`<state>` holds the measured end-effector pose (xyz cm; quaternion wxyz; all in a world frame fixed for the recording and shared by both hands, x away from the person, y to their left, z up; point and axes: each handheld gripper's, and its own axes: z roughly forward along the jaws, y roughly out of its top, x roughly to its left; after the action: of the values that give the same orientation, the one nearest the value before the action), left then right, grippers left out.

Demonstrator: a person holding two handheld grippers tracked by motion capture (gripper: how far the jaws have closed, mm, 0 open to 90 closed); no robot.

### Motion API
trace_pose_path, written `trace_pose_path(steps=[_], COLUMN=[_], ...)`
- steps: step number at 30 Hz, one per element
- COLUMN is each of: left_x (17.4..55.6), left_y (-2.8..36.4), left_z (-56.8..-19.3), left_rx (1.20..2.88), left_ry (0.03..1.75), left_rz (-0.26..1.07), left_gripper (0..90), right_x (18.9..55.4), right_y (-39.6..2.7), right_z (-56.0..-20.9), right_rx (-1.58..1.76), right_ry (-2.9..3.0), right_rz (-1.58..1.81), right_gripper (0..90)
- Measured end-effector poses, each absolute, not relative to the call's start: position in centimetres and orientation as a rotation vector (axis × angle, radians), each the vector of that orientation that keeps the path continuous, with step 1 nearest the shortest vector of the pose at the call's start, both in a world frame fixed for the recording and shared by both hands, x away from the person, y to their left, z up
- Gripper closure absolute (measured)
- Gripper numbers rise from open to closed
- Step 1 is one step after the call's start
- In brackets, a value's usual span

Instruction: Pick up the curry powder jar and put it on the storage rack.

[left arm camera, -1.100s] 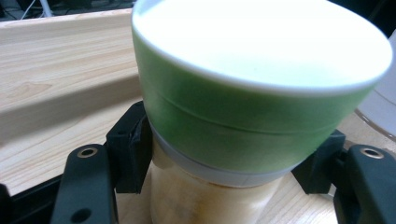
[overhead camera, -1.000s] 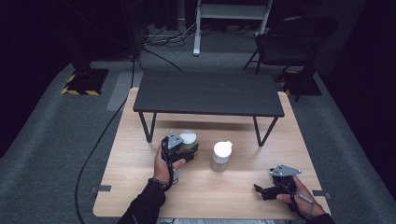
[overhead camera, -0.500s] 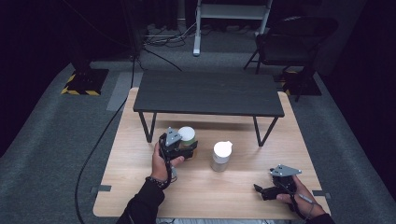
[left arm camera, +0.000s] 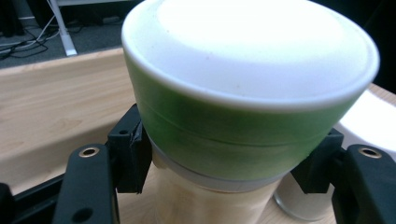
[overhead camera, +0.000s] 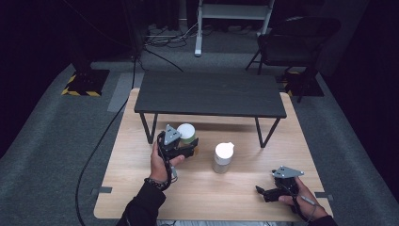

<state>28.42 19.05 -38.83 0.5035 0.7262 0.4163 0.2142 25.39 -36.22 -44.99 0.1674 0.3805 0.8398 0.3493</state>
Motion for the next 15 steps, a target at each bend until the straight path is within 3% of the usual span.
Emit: trace_pose_path(steps=[15], left_x=[27.8], left_y=[18.5], left_z=[-34.2], left_rx=[1.741], left_ry=[0.95], left_rz=[0.535], left_gripper=[33.9], right_x=[25.3], right_y=[-36.2], right_z=[-45.0], right_rx=[1.088], right_ry=[2.387], right_rz=[0.992], right_gripper=[0.0])
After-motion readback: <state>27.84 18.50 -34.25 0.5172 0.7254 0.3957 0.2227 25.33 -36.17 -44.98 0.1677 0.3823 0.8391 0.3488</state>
